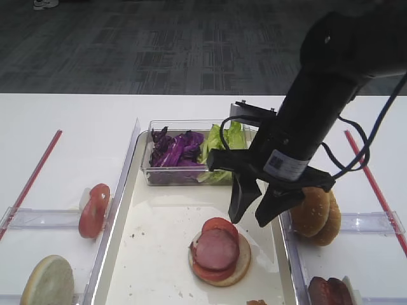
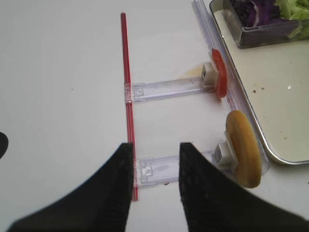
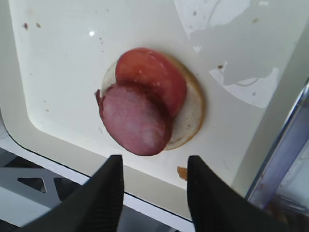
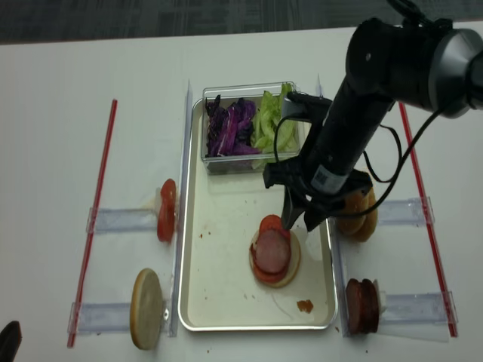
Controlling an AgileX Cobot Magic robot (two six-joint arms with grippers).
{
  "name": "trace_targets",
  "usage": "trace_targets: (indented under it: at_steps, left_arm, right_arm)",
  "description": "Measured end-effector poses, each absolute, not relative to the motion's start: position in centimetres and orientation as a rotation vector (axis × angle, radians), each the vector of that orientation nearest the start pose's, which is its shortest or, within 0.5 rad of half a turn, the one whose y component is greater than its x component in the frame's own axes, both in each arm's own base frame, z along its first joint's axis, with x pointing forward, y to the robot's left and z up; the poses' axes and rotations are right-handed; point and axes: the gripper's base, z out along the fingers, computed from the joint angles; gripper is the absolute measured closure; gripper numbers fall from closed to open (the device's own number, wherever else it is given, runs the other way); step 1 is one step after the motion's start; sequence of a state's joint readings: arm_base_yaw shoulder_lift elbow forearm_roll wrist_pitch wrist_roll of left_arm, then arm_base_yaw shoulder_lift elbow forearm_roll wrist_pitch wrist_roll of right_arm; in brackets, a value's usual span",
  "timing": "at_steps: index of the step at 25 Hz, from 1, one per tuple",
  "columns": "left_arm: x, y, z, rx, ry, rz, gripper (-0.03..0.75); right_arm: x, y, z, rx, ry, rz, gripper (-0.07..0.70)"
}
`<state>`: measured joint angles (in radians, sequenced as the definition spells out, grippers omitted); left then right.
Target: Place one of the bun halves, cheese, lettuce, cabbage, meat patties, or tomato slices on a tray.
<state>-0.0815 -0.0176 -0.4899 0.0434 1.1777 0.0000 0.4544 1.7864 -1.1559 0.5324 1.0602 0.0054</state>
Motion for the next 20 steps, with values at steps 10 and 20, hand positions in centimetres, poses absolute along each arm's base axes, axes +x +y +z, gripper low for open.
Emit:
trace_targets:
  at_steps: [10,20]
  left_arm:
    - [-1.1,0.5,26.5,0.082,2.151,0.006,0.491]
    - [-1.1,0.5,26.5,0.082,2.151,0.006,0.491]
  right_arm:
    - [29.3,17.6,24.0,-0.319,3.16,0.514,0.293]
    - [30.2,17.2,26.2,-0.304,3.091,0.407,0.293]
